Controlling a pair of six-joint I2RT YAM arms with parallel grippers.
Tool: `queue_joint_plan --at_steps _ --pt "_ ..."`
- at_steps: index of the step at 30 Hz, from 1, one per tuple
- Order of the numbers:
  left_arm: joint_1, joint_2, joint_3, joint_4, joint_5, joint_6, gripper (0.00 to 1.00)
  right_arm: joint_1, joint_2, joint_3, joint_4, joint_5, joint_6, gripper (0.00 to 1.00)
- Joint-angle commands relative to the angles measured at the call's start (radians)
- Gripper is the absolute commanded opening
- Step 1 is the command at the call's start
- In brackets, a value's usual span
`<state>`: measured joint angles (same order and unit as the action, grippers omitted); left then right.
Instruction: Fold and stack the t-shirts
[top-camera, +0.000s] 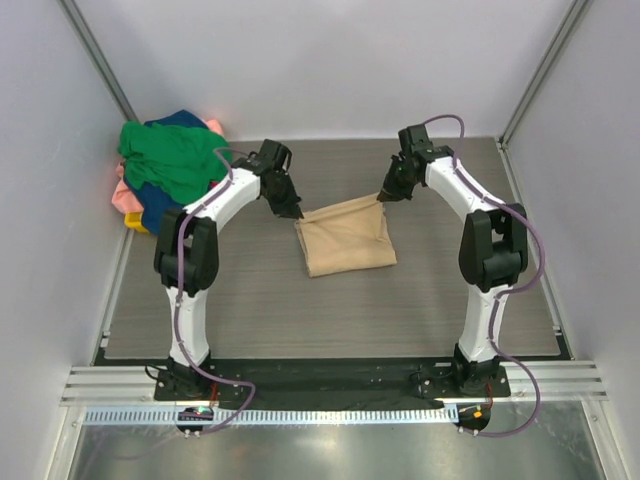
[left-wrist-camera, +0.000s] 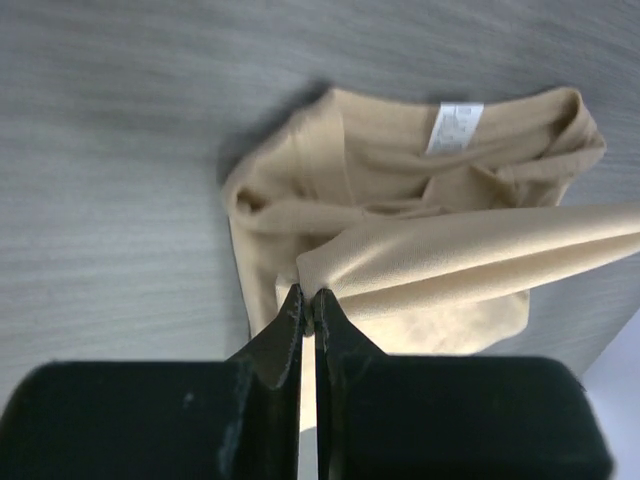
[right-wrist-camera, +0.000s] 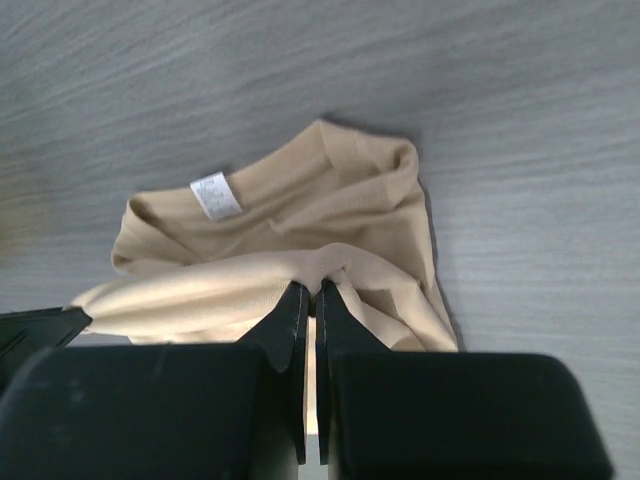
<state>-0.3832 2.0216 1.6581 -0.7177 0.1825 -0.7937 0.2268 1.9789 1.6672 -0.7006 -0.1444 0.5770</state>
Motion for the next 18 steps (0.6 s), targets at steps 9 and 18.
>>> queue_joint_plan --at_steps 9,18 --pt "0.089 0.100 0.362 -0.272 -0.046 0.094 0.53 -0.040 0.178 0.407 -0.124 0.133 -0.069 0.80" --pt "-0.103 -0.234 -0.067 -0.019 -0.062 0.013 0.52 0.025 -0.267 -0.182 0.170 -0.121 -0.075 0.74"
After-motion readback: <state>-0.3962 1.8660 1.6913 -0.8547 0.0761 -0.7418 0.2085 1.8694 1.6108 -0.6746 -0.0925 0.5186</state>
